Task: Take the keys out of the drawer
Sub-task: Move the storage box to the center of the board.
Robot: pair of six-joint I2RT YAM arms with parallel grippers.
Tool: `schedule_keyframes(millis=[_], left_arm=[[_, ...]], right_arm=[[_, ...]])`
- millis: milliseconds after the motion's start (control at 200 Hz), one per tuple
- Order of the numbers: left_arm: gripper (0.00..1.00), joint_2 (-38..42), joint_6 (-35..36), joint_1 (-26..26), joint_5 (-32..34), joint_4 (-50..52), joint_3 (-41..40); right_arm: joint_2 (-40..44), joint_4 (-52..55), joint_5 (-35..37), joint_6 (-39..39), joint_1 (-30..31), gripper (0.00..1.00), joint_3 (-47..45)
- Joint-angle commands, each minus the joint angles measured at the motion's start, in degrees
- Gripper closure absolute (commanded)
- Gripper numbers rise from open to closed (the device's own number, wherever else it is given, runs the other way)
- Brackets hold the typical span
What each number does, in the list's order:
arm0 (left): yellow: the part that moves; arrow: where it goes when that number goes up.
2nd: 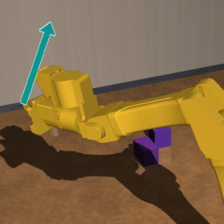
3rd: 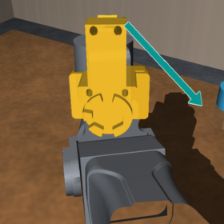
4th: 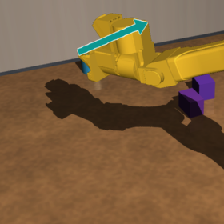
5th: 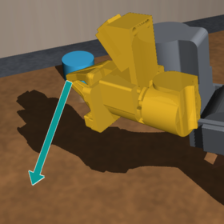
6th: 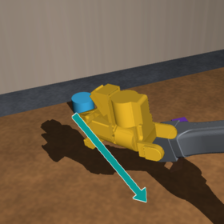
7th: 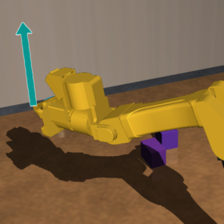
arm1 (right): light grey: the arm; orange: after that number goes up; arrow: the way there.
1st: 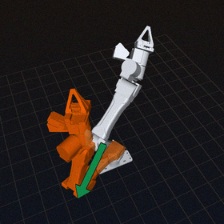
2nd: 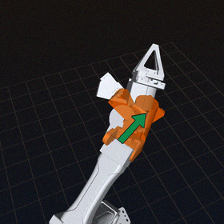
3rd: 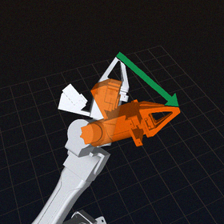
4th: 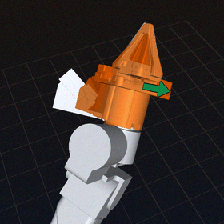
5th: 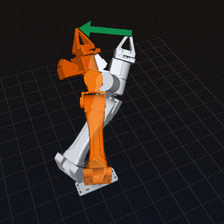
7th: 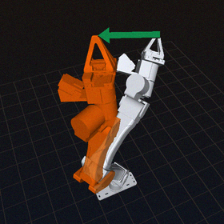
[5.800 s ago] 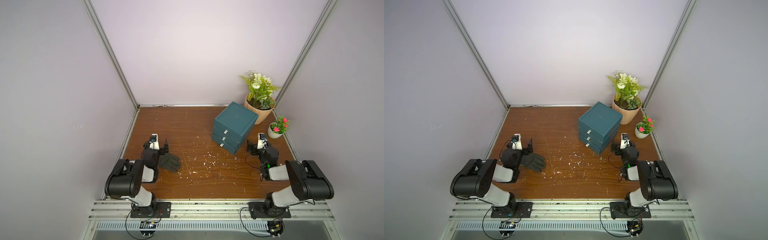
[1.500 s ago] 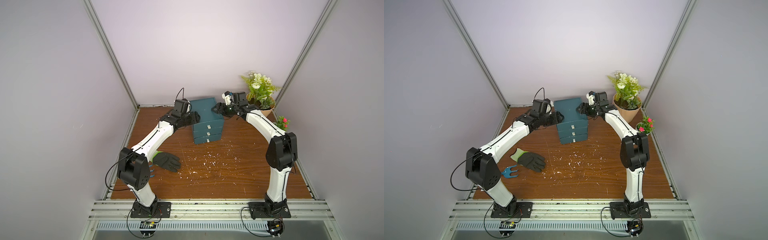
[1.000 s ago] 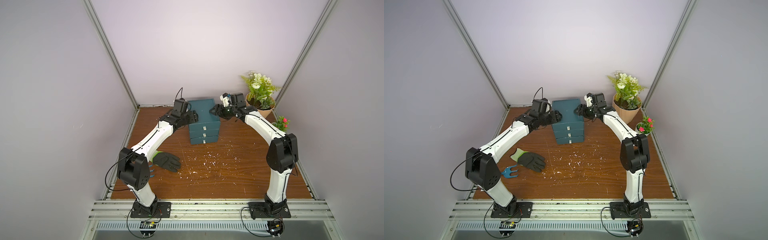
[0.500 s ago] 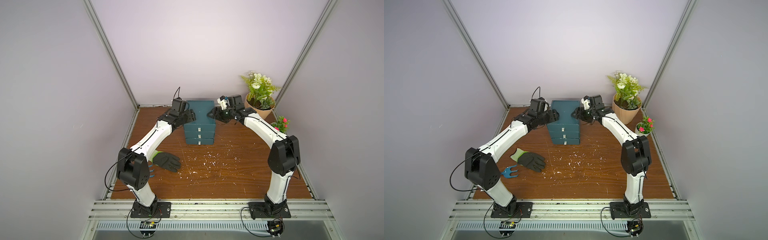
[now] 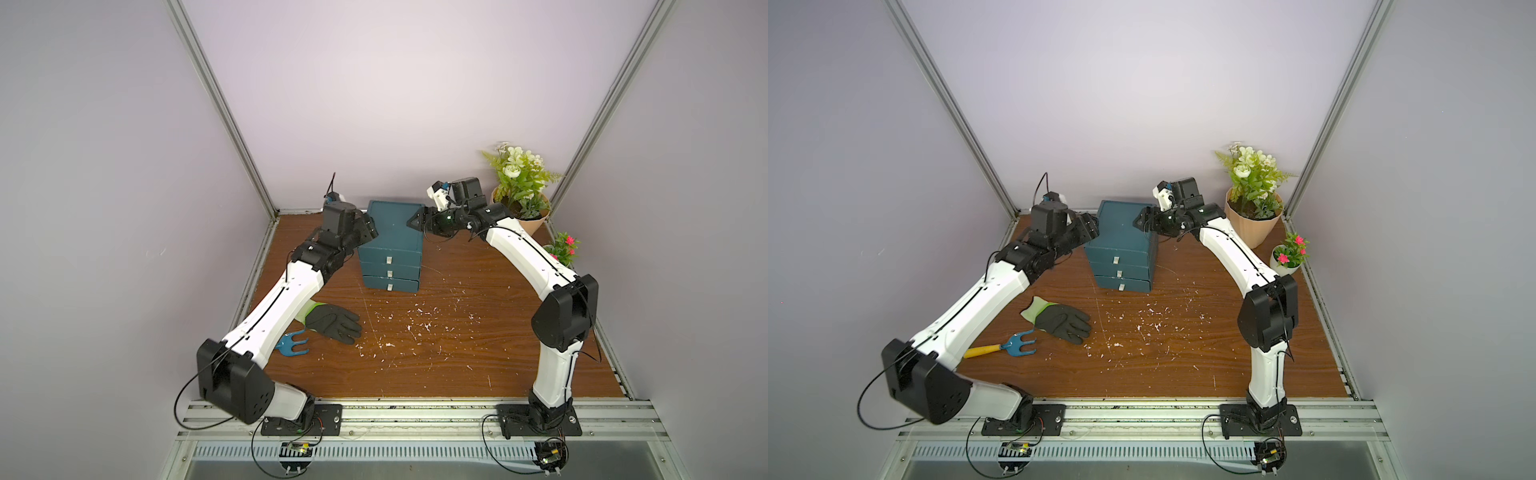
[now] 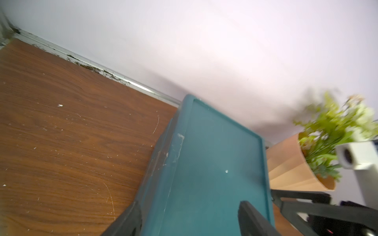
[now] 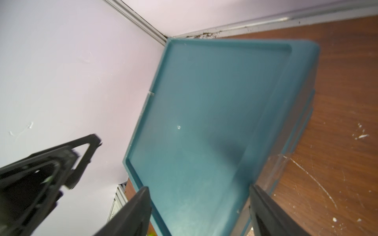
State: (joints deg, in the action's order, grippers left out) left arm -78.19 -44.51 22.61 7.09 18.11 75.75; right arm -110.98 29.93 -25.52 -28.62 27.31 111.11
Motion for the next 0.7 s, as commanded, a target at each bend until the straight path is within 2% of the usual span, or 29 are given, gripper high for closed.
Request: schedule_keyframes(millis=[0, 155, 285, 450, 695], left_arm=[[0.24, 3.5, -7.5, 0.2, 1.5, -3.4, -3.7], [0.25, 8.3, -15.2, 0.7, -2.6, -1.8, -7.6], [0.29, 14.4, -23.8, 1.1, -7.0, -5.0, -16.2], [0.34, 21.0, -32.0, 2.7, -9.2, -8.0, -25.6], [0.40, 23.2, -40.5, 5.8, -13.6, -16.1, -35.0]], right_arm=[[5.3, 0.8, 3.7, 3.8, 0.4, 0.21, 2.0], [9.1, 1.8, 5.8, 6.3, 0.4, 0.23, 0.8], [11.9, 1.2, 5.6, 6.7, 0.4, 0.25, -2.3], [16.0, -2.5, 5.2, 4.6, 0.5, 0.27, -9.7], [19.5, -6.6, 2.8, 0.3, 1.1, 0.29, -18.3]])
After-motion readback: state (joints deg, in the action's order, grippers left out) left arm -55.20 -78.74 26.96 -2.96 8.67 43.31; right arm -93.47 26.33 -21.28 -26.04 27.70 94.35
